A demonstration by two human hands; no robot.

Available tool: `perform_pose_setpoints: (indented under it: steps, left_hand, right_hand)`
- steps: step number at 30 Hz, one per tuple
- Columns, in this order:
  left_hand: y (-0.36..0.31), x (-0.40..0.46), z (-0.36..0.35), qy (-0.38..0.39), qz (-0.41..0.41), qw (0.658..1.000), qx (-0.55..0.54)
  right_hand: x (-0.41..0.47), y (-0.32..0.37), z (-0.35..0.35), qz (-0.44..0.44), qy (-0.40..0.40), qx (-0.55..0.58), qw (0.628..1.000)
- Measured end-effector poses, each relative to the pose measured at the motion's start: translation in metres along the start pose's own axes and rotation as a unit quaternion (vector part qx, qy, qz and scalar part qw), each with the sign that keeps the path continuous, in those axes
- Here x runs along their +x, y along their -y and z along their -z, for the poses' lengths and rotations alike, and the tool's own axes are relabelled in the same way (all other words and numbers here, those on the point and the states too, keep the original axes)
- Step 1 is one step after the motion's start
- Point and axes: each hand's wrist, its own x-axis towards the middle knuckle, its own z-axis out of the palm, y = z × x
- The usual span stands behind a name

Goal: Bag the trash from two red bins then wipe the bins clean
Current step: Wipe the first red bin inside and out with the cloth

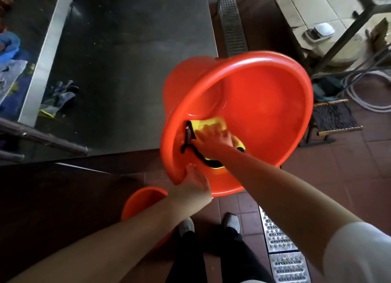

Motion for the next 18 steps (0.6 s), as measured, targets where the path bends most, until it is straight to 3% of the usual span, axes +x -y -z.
perform_pose_setpoints:
  steps: [2, 5, 9, 12, 15, 18]
  left_hand:
    - [0.002, -0.003, -0.001, 0.007, -0.011, 1.000, 0.026]
    - [0.006, -0.007, 0.005, 0.016, -0.004, 0.997, 0.072]
    - [0.008, -0.010, 0.010, 0.006, -0.001, 0.994, 0.110]
    - [0.010, -0.009, 0.010, 0.001, -0.032, 0.988, 0.148]
    - [0.009, -0.009, 0.010, 0.006, -0.047, 0.987, 0.157]
    - [0.007, -0.009, 0.011, 0.019, -0.034, 0.989, 0.140]
  right_hand:
    - [-0.002, 0.017, -0.006, 0.027, 0.013, 0.041, 0.999]
    - [0.003, 0.001, -0.001, 0.059, -0.011, -0.003, 0.998]
    - [0.024, -0.041, 0.013, -0.010, -0.071, -0.114, 0.991]
    - [0.028, -0.015, 0.008, -0.028, -0.069, -0.065, 0.995]
    - [0.016, 0.018, -0.012, 0.011, -0.042, 0.032, 0.999]
    - [0.016, -0.013, -0.009, 0.053, -0.039, -0.033, 0.997]
